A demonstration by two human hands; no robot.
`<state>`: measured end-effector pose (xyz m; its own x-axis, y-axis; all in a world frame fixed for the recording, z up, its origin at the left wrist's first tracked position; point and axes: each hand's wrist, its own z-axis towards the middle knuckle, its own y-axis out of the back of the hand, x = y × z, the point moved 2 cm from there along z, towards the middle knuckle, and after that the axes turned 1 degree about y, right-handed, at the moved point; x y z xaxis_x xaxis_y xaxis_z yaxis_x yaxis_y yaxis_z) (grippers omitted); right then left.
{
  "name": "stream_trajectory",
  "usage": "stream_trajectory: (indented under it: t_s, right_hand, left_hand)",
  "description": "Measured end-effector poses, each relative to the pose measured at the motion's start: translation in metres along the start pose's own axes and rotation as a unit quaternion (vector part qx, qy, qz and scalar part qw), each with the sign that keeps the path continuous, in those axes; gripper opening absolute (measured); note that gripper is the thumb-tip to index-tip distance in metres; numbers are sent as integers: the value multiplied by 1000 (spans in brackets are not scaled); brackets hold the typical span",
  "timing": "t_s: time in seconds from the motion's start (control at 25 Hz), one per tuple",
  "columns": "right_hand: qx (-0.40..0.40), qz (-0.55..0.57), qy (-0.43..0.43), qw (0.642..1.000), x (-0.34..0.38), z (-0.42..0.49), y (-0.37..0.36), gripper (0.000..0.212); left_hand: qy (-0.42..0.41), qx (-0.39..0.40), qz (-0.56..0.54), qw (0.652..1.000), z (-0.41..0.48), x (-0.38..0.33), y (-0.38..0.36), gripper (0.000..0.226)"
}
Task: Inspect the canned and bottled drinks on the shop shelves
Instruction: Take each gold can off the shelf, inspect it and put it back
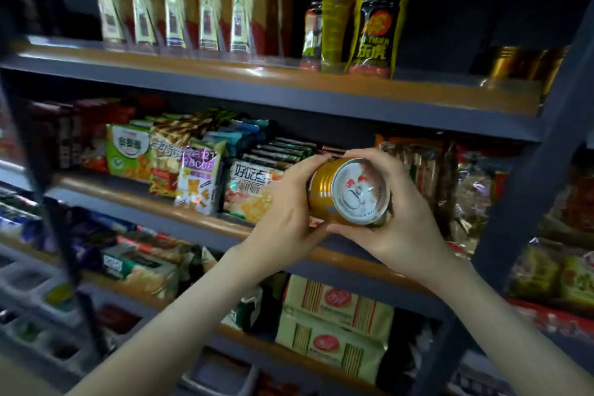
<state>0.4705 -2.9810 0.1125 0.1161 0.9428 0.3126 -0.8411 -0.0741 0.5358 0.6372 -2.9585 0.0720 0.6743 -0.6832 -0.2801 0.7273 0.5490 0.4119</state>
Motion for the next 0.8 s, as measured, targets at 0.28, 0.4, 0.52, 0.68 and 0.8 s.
stream_trajectory:
  t_s: [0.28, 0.4, 0.52, 0.68, 0.8]
  right_hand:
    - [-42, 524, -406, 748, 5, -21, -30, 53]
    - [5, 519, -438, 734, 11, -28, -24, 47]
    - [41, 451, -407, 793, 12, -31, -8, 45]
    - [-43, 314, -366, 875, 18, -29, 31, 55]
    - [-75, 284, -342, 893, 21, -33, 77, 70]
  left_hand:
    - [124, 26, -88, 988, -30, -30, 28, 73]
    - [205, 23, -59, 977, -31, -37, 32, 55]
    - [370, 14, -249, 895, -18, -37, 32, 57]
    - [413, 78, -367, 830, 13, -50, 16, 51]
    - [326, 81, -392, 856, 44, -69, -4, 60]
